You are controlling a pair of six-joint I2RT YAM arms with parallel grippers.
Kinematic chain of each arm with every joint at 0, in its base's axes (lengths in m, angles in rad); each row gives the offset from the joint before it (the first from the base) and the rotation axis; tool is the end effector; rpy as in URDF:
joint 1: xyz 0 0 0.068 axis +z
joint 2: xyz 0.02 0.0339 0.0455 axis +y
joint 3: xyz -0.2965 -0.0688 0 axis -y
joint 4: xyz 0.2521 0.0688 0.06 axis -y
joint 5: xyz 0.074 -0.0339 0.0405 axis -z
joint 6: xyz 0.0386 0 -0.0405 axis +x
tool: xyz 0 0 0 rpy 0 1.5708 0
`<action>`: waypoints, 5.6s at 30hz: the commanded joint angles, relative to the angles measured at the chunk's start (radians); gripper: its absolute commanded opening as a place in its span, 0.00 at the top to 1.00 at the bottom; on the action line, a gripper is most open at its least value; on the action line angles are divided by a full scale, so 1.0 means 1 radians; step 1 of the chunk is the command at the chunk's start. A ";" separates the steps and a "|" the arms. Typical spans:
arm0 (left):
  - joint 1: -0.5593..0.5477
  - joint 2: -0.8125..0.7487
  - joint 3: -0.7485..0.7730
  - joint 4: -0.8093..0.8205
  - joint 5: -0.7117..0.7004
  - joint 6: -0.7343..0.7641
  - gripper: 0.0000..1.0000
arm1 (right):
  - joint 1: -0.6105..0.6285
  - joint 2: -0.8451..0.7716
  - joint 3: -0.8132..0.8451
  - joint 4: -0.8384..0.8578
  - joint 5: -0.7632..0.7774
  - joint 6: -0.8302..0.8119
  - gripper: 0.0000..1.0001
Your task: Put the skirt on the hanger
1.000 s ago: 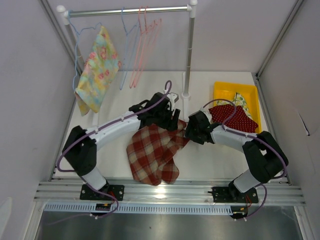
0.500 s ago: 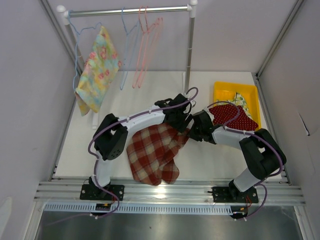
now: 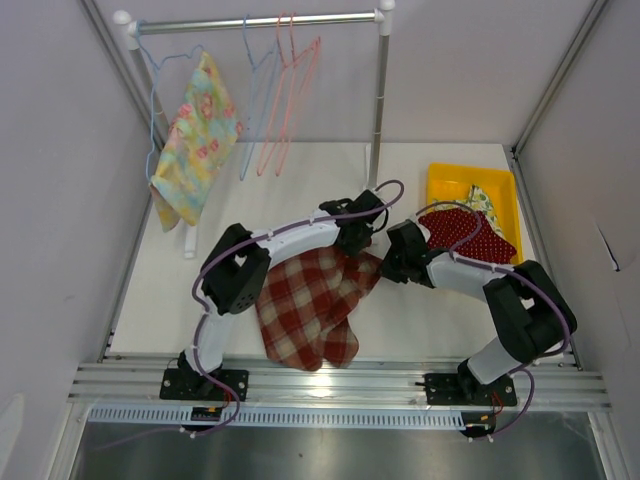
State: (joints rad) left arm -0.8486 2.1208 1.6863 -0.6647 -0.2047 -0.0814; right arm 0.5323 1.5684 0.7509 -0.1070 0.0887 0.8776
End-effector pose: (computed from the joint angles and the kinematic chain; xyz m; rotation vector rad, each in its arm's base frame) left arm 0.3230 -0.3548 0.2150 0.9243 2.4635 -0.0419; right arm 0.2630 0.1509 0.1774 0.4762 2.5099 0.4680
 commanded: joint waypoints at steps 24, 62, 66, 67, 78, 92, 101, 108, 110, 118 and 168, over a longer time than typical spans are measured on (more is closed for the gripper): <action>0.226 -0.945 -0.215 -0.184 -0.128 -0.100 1.00 | -0.161 -0.490 0.614 -0.556 0.060 -0.452 0.91; 0.575 -0.948 -0.289 -0.141 0.226 -0.133 1.00 | -0.184 -0.141 0.871 -0.547 -0.398 -0.666 0.95; 0.623 -0.805 -0.252 -0.050 0.243 -0.152 1.00 | -0.224 0.014 0.855 -0.477 -0.419 -0.674 0.94; 0.625 -0.753 -0.240 -0.053 0.234 -0.155 1.00 | -0.224 0.040 0.870 -0.477 -0.412 -0.677 0.94; 0.625 -0.890 -0.450 0.175 0.252 -0.211 1.00 | -0.229 -0.082 0.716 -0.407 -0.322 -0.663 0.91; 0.629 -0.843 -0.431 0.373 0.284 -0.215 1.00 | -0.334 0.074 0.939 -0.387 -0.400 -0.575 0.91; 0.631 -0.872 -0.603 0.467 0.318 -0.288 1.00 | -0.287 -0.016 0.774 -0.344 -0.394 -0.552 0.91; 0.631 -0.982 -0.803 0.592 0.337 -0.348 1.00 | -0.233 -0.185 0.541 -0.293 -0.340 -0.523 0.91; 0.631 -1.027 -0.890 0.631 0.343 -0.380 1.00 | -0.223 -0.251 0.463 -0.280 -0.327 -0.502 0.89; 0.628 -1.203 -1.109 0.567 0.318 -0.448 0.98 | -0.109 -0.513 0.138 -0.258 -0.233 -0.401 0.78; 0.628 -0.446 0.484 0.066 0.209 -0.057 0.33 | -0.026 -0.521 0.235 -0.399 -0.162 -0.362 0.34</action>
State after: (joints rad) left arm -0.2272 1.6295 2.0781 -0.5766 0.0315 -0.1982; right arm 0.5125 1.0409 0.9337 -0.5175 -0.0555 0.5423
